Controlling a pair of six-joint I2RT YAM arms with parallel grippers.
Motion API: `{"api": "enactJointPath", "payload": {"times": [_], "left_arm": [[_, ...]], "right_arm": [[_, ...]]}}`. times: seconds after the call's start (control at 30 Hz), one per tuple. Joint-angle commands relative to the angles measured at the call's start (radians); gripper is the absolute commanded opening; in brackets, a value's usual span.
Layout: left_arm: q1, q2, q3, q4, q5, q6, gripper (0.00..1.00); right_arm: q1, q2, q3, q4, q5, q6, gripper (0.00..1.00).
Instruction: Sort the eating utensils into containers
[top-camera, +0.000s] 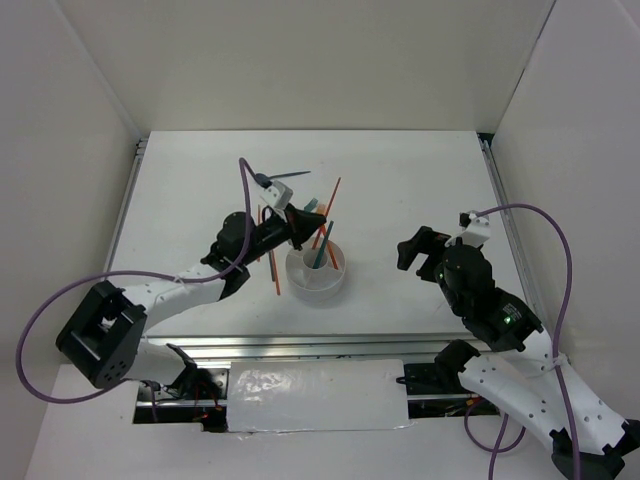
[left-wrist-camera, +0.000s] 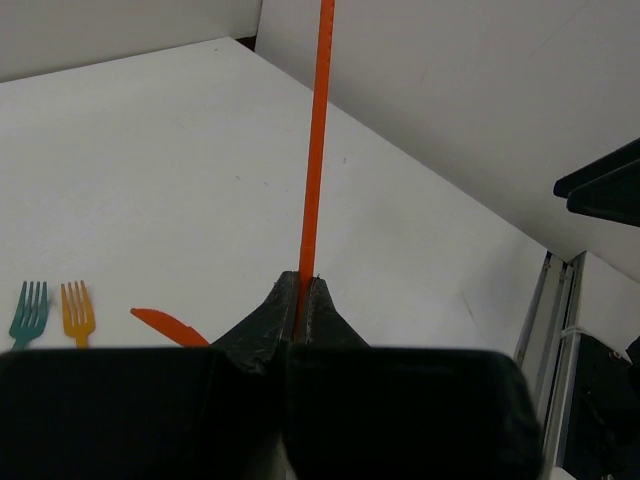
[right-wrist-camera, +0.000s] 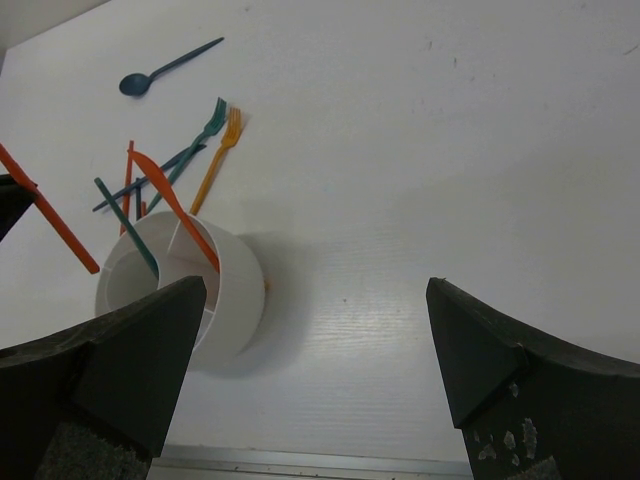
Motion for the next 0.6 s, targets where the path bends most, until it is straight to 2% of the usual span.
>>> {"api": "enactJointPath", "payload": {"times": [0.0, 0.07, 0.37, 0.47, 0.53, 0.57], "left_arm": [[-0.007, 0.022, -0.037, 0.214, 0.033, -0.019, 0.0], [-0.007, 0.04, -0.061, 0.265, 0.054, -0.031, 0.0], [-0.007, 0.088, -0.132, 0.303, 0.068, -0.039, 0.01], [-0.007, 0.081, -0.132, 0.26, 0.06, -0.02, 0.18], [-0.009, 0.069, -0.132, 0.228, 0.056, -0.007, 0.25], [-0.007, 0.062, -0.133, 0.219, 0.051, -0.005, 0.34]], "right_arm": [[0.007, -0.003, 0.035, -0.012, 0.031, 0.007, 1.0], [0.007, 0.0, 0.035, -0.012, 0.028, 0.007, 1.0], [0.006, 0.002, 0.036, -0.012, 0.031, 0.006, 1.0], [0.006, 0.002, 0.036, -0.015, 0.031, 0.007, 1.0], [0.007, 0.002, 0.035, -0.017, 0.032, 0.007, 1.0], [0.007, 0.001, 0.035, -0.018, 0.032, 0.007, 1.0]]}}
